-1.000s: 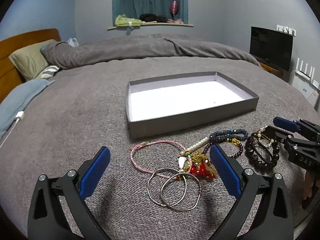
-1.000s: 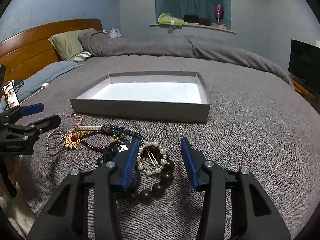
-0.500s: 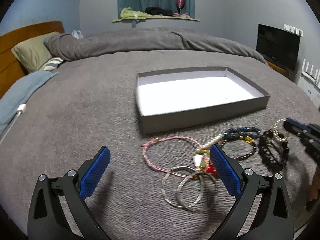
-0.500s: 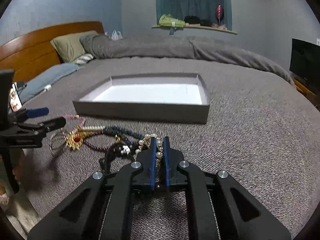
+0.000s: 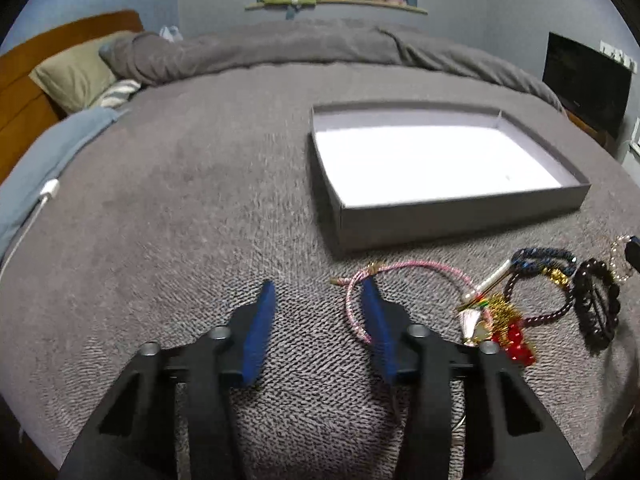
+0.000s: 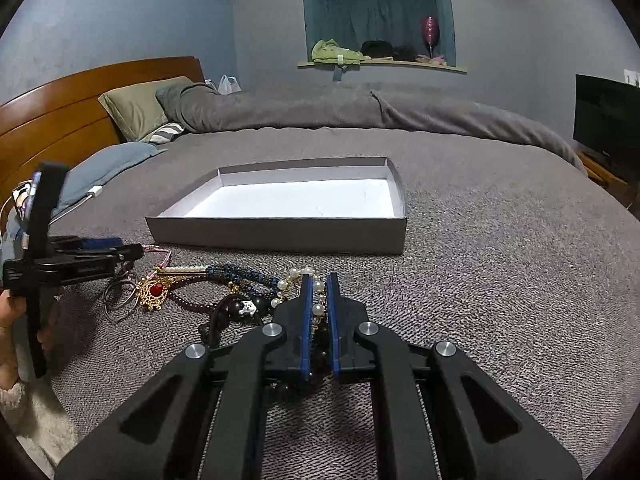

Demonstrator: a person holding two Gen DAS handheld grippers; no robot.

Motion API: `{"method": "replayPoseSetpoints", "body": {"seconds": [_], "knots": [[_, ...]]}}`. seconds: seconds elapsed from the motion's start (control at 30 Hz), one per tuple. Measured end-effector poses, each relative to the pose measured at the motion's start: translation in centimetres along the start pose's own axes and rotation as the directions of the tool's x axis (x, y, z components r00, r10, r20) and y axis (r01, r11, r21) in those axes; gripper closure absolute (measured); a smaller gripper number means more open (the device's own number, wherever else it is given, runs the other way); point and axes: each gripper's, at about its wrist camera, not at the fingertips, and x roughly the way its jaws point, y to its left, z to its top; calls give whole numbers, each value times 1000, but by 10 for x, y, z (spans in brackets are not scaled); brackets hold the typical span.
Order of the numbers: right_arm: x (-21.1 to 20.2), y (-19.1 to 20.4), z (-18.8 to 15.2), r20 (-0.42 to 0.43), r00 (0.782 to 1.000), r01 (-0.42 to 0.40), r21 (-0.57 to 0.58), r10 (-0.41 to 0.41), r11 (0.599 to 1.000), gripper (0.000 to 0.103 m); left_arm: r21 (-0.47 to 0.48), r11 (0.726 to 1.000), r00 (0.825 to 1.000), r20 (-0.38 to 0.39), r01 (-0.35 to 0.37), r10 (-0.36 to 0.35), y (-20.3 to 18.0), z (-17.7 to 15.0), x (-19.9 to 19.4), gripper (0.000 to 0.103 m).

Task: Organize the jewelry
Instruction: 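Grasp the pearl hair clip with right tool while left tool grasps pink cord bracelet, then carry both items into the grey tray and open both tools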

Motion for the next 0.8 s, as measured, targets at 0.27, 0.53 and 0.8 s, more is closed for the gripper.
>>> {"method": "replayPoseSetpoints", "body": {"seconds": [0.27, 0.53, 0.8], "knots": [[-8, -3, 2, 30, 1000, 7, 16, -7, 1000, 96, 0, 996, 992, 89, 90, -90, 1, 2, -29, 100], [-12, -10, 19, 73, 997, 26, 46, -29, 999, 96, 29, 996, 959, 267, 88, -93, 1, 26, -80, 100], [-2, -20, 67, 145, 987, 61, 54, -68, 997, 96, 44, 994, 946, 305, 104, -113, -12, 71, -75, 100]]}}
